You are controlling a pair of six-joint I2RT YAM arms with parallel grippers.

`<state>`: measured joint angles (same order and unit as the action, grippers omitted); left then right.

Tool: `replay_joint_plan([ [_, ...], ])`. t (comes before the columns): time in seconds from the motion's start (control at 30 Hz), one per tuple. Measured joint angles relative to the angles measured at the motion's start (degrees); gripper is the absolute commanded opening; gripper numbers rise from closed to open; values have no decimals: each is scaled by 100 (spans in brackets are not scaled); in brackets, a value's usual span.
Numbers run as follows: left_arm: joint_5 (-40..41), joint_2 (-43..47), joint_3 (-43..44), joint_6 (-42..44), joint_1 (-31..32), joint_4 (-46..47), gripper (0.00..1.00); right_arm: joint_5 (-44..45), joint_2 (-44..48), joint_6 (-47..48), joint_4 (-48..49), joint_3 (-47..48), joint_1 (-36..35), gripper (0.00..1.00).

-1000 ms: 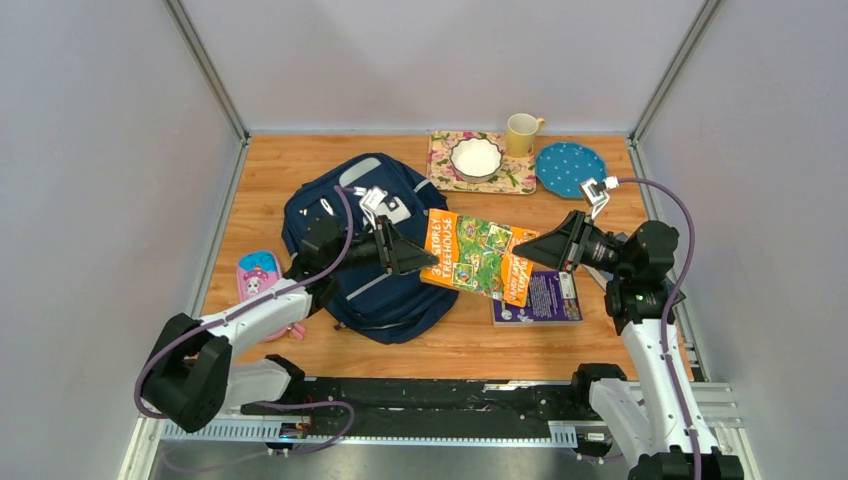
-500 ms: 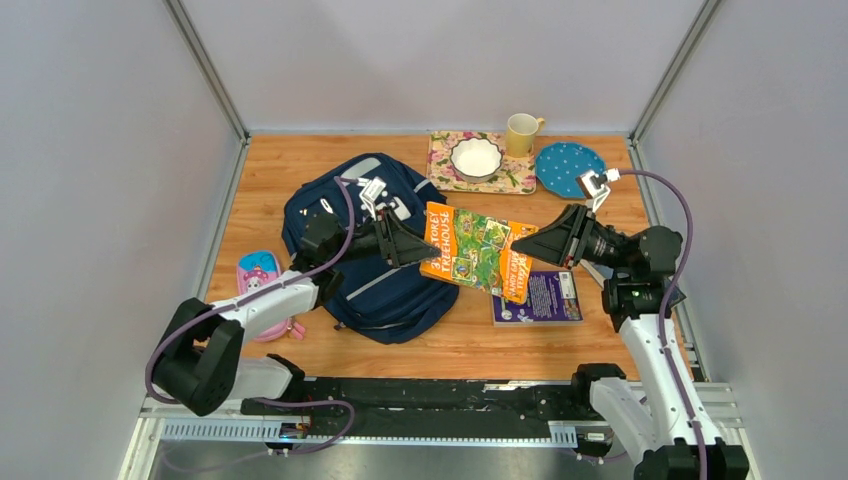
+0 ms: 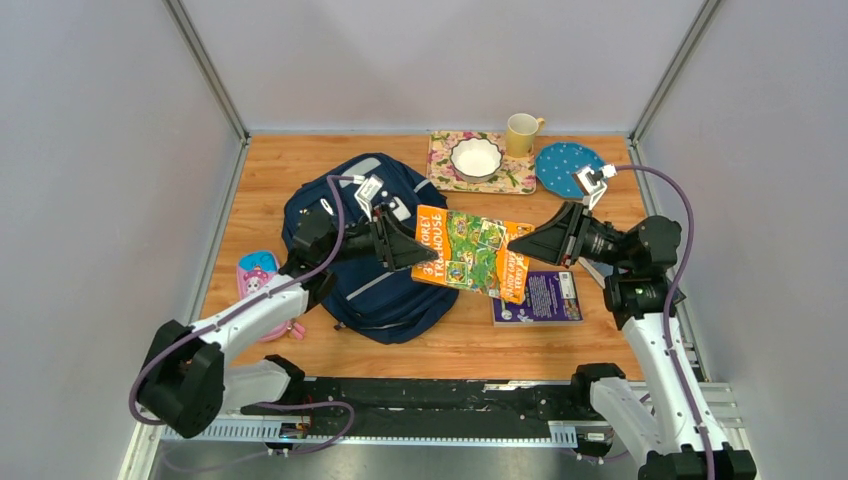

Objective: Pack the student bag
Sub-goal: Pick up the book from the center of the board.

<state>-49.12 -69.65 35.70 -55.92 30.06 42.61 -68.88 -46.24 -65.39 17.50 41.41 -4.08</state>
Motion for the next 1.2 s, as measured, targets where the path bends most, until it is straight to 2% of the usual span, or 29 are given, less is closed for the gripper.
replay_joint_plan([
  [0.07, 55, 227, 61, 221, 20, -262, 80, 0, 48, -26, 20, 13, -2, 0],
  [0.17, 4, 245, 118, 199, 17, -168, 79, 11, 24, -223, 269, 7, -2, 0],
  [0.4, -273, -509, 127, -619, 37, 992, 80, 0, -166, -658, 940, -142, -59, 0],
  [0.47, -321, -566, 129, -774, 70, 1169, 67, 4, -195, -680, 990, -162, -92, 0],
  [0.5, -356, -570, 136, -837, 101, 1248, 56, 4, -201, -673, 979, -168, -107, 0],
  [0.53, -389, -568, 149, -881, 131, 1320, 35, 7, -205, -638, 938, -173, -116, 0],
  [0.63, -501, -557, 184, -929, 162, 1425, 2, 83, -188, -267, 496, -151, -111, 0],
  [0.7, -514, -459, 186, -817, 144, 1231, 0, 197, -181, 122, -72, -87, -101, 0],
  [0.73, -498, -415, 186, -732, 133, 1113, 0, 273, -175, 310, -334, -42, -98, 5],
  [0.77, -455, -345, 186, -623, 129, 901, 0, 356, -166, 507, -640, 35, -98, 24],
  [0.83, -345, -197, 186, -389, 140, 525, 0, 525, -146, 944, -1283, 192, -107, 48],
  [0.87, -282, -114, 188, -280, 146, 361, 0, 654, -140, 1172, -1624, 278, -116, 74],
  [0.9, -179, 2, 197, -140, 160, 118, 0, 796, -136, 1370, -1978, 361, -122, 88],
  [1.1, 302, 522, 210, 522, 175, -957, 0, 1733, 173, 2455, -3567, 522, -136, 91],
  [1.2, 450, 592, 236, 669, 160, -1213, 0, 1858, 468, 2704, -3823, 356, -136, 92],
])
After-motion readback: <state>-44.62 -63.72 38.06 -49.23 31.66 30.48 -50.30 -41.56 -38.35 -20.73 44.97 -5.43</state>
